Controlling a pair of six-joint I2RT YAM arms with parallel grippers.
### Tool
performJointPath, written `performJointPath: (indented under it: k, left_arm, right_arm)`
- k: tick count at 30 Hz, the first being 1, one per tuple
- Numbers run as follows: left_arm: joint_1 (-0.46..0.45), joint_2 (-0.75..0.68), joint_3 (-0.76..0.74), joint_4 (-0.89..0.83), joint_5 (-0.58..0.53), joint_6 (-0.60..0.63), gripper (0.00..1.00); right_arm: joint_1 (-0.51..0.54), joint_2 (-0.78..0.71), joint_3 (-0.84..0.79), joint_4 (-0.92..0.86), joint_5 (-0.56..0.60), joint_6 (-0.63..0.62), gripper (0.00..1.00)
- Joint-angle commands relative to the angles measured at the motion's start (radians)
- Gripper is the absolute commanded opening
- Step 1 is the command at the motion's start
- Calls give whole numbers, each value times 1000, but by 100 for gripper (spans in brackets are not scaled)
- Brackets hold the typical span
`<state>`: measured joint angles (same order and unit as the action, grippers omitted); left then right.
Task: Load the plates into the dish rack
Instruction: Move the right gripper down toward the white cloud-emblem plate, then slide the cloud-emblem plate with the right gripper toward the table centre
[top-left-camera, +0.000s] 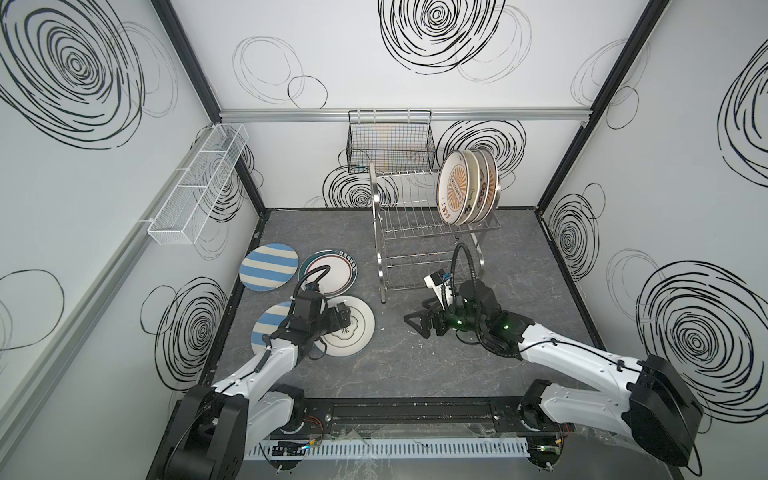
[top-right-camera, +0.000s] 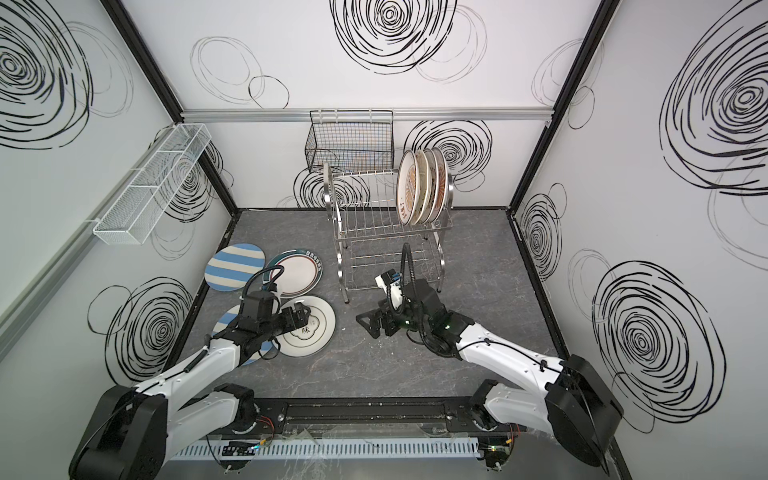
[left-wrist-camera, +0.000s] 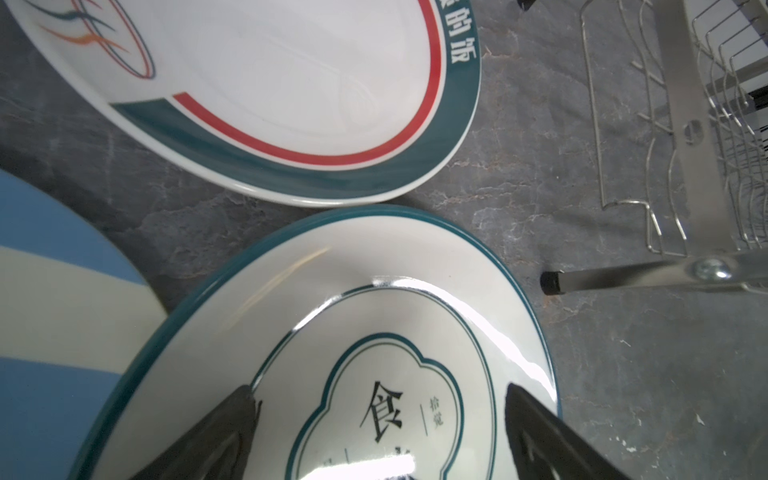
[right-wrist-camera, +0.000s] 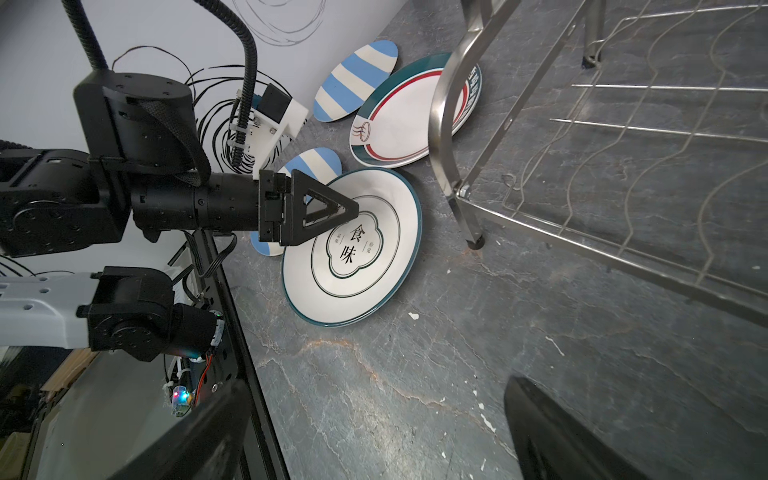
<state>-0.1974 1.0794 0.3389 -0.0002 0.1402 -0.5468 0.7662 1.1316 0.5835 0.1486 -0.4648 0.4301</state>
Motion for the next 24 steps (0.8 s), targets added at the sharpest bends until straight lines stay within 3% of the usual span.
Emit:
performJointPath:
  k: [1,5,14,24]
  left_arm:
    - [-27,-21,9,10,10,-5,96]
    - [-55,-37,23,-19,-16,-3,96]
    - [-16,-15,119,-57,-201,39,96]
    - [36,132,181,35,-196,65,96]
  right_arm:
    - [-2,-30,-59,31,12,81,100]
    - [1,-29,-133,108,-24,163,100]
    - [2,-7,-143,108,-35,174,100]
    - [1,71,-117,111,-92,173,100]
